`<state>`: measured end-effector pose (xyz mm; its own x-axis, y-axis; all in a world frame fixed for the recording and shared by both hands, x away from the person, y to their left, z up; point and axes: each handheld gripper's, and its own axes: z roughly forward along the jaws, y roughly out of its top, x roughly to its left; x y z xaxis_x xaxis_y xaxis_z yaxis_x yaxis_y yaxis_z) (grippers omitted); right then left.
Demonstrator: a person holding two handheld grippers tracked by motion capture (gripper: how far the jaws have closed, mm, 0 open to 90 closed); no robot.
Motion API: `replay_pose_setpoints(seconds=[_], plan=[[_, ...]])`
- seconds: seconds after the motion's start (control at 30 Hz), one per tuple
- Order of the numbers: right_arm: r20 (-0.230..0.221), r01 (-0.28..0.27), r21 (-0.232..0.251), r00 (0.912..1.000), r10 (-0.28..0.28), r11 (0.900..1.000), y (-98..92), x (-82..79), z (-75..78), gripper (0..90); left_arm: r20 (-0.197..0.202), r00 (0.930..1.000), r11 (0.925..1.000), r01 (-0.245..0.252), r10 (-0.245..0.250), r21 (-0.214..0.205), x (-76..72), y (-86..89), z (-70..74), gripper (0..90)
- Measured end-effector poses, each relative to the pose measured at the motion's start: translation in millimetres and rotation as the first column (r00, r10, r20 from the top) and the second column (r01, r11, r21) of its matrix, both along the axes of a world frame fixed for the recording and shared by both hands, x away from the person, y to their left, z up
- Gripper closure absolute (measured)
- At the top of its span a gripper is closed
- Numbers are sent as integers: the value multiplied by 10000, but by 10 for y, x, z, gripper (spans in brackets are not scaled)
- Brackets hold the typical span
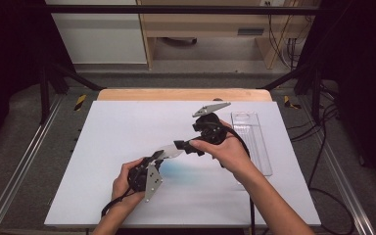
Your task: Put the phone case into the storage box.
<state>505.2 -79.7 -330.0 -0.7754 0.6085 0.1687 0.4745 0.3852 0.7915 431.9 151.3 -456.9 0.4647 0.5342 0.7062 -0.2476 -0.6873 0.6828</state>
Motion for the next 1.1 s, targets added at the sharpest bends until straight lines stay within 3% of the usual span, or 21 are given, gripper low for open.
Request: replay_pose_setpoints(seconds=[0.17, 0.27, 0.43, 0.53, 0.6, 0.77, 0.9, 0.97, 1.1], plan=[[481, 229, 297, 9985, -243, 9993, -80, -29, 31, 63, -353, 9990, 9965, -286, 259, -780, 32, 101, 58, 809], [807, 261, 422, 9963, -294, 9988, -122, -45, 39, 52, -633, 9971, 9886, -513, 426, -1416, 56, 175, 95, 809], [1340, 514, 584, 9892, -588, 9970, -172, -77, 29, 45, -760, 9944, 9779, -863, 729, -1902, 75, 271, 157, 809], [1613, 699, 690, 9836, -803, 9952, -189, -101, 9, 55, -998, 9919, 9672, -1006, 791, -2334, 80, 325, 198, 809], [1696, 738, 773, 9817, -861, 9943, -193, -124, -17, 53, -1215, 9896, 9569, -1075, 770, -2697, 87, 354, 222, 809], [2124, 1085, 776, 9694, -1228, 9911, -193, -177, -74, 58, -1857, 9809, 9213, -1237, 574, -3687, 100, 412, 269, 809], [2501, 1373, 1020, 9551, -1589, 9853, -184, -199, -86, 57, -2114, 9762, 9015, -1337, 483, -4115, 103, 443, 297, 809], [2521, 1451, 1104, 9528, -1690, 9832, -174, -200, -88, 57, -2233, 9739, 8913, -1366, 409, -4324, 104, 461, 307, 809], [2594, 1388, 1214, 9513, -1664, 9829, -134, -211, -107, 54, -2658, 9639, 8586, -1486, 149, -4906, 116, 493, 319, 809]])
